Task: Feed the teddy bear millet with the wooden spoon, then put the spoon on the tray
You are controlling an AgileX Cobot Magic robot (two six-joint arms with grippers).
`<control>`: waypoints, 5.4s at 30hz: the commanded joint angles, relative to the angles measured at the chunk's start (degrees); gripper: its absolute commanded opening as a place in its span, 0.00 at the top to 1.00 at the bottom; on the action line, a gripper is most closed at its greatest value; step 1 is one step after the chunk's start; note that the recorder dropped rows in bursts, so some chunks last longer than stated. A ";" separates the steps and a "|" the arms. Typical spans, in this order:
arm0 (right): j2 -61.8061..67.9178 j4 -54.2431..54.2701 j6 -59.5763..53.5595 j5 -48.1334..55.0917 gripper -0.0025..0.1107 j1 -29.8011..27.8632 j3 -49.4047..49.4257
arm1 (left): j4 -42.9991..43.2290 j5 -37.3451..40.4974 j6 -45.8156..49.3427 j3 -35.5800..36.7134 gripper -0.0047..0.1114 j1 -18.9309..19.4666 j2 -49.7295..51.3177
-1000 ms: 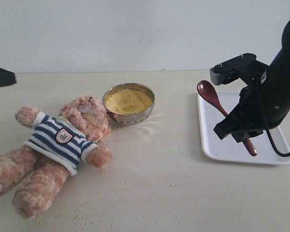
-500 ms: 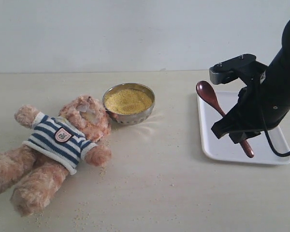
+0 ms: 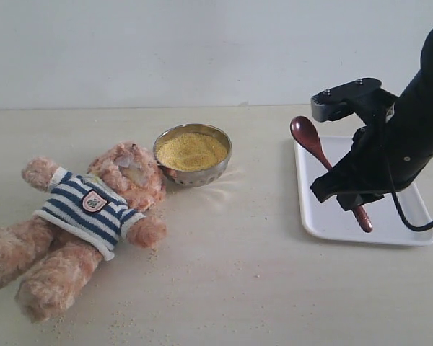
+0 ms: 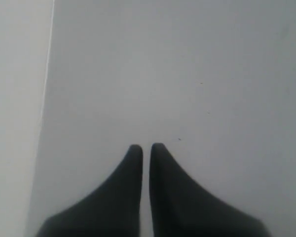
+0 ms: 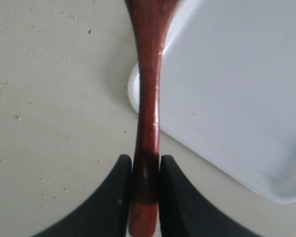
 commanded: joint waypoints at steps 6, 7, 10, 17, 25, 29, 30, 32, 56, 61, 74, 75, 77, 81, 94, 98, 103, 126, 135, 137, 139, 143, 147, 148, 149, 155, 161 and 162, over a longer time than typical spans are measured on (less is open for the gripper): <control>-0.76 0.30 -0.59 -0.13 0.98 -0.14 -0.23 | 7.03 -1.55 -10.79 6.40 0.92 -0.05 -19.10; -0.76 0.42 -0.59 -0.37 0.98 -0.14 -0.23 | 10.21 0.01 -9.51 6.40 0.92 -0.05 -20.12; -0.76 0.41 -0.59 -0.68 0.98 -0.14 -0.23 | 16.35 7.79 -8.35 6.60 0.92 -0.05 -20.55; -0.76 0.54 -2.15 -0.44 0.98 -0.14 -0.23 | 17.16 9.01 -2.63 7.76 0.92 -3.64 -20.01; -0.76 1.05 -2.27 -0.83 0.98 -0.14 -0.23 | 11.20 13.12 -4.73 11.00 0.92 -12.95 -20.01; -0.76 1.05 -2.27 0.21 0.98 -0.03 -0.23 | 1.05 13.12 -8.89 16.09 0.92 -12.94 -19.78; -0.76 1.05 -2.44 0.84 0.98 -0.03 -0.23 | 0.39 13.12 -8.90 17.65 0.92 -12.94 -19.66; -0.76 1.05 -3.23 2.23 0.98 -0.03 -0.23 | 0.73 13.12 -8.47 20.78 0.92 -12.94 -19.19; -0.76 -1.50 -4.97 -6.86 0.98 -0.03 5.26 | 5.25 10.86 -10.04 43.45 0.92 -12.02 -17.64; -0.76 -1.36 -4.43 -6.60 0.98 -0.03 5.26 | 8.70 12.12 -9.52 43.45 0.92 -10.42 -17.64; -0.76 -1.85 1.12 -12.81 0.98 -0.14 5.26 | 8.24 12.22 -9.30 43.45 0.92 -10.42 -17.64; -0.76 -2.45 1.23 -13.63 0.98 -0.14 5.26 | 8.24 12.22 -9.30 43.45 0.92 -10.42 -17.64; -0.76 -3.17 2.15 -15.19 0.98 -0.14 5.26 | 8.24 12.22 -9.30 43.45 0.92 -10.42 -17.64; -0.76 -4.19 5.39 -19.52 0.98 -0.14 5.26 | 8.24 12.46 -9.30 43.45 0.92 -10.71 -18.08; -0.76 -3.24 6.07 -21.07 0.98 -10.30 4.24 | 8.85 10.96 -9.30 43.45 0.92 -10.68 -24.08; -0.76 -2.79 5.69 -20.93 0.98 -11.52 2.51 | 8.85 10.96 -9.30 43.45 0.92 -10.68 -24.08; 0.01 -2.89 5.44 -20.17 0.98 -11.52 1.08 | 8.85 10.96 -9.30 43.45 0.92 -10.68 -24.08; 10.17 -2.65 4.46 -21.26 0.98 -11.52 -5.01 | 8.87 24.15 -8.75 43.45 0.92 -10.68 -24.08; 16.52 -2.65 4.46 -21.04 0.98 -11.52 -5.23 | 8.87 24.15 -8.75 43.45 0.92 -10.68 -24.08; 17.42 -2.65 4.46 -21.04 0.98 -11.52 -5.23 | 8.87 24.15 -8.63 43.45 0.92 -10.68 -24.08; 17.84 -2.65 4.46 -20.77 0.98 -11.52 -5.23 | 8.87 24.15 -8.63 43.45 0.92 -10.68 -24.08; 17.96 -2.65 4.46 -20.54 0.98 -11.52 -5.23 | 8.87 24.15 -8.63 43.45 0.92 -10.68 -24.08; 17.96 -2.65 4.46 -18.95 0.98 -11.52 -5.23 | 8.87 24.15 -8.63 43.45 0.92 -10.68 -24.08; 17.96 -2.65 4.46 -18.20 0.98 -11.52 -5.23 | 8.87 24.15 -8.63 43.45 0.92 -10.68 -24.08; 17.96 -2.65 4.46 -17.76 0.98 -11.52 -5.23 | 8.87 24.15 -8.63 43.45 0.92 -10.68 -24.08; 18.05 -2.65 3.05 -14.03 0.98 -11.52 -5.88 | 8.87 24.15 -8.63 43.45 0.92 -10.68 -24.08; 18.24 -2.42 -0.18 4.98 0.98 -11.52 -16.81 | 8.87 24.15 -8.63 43.45 0.92 -10.68 -24.08; 19.33 -2.26 -0.18 8.10 0.98 -11.52 -19.22 | 8.87 24.15 -8.63 43.45 0.92 -10.68 -24.08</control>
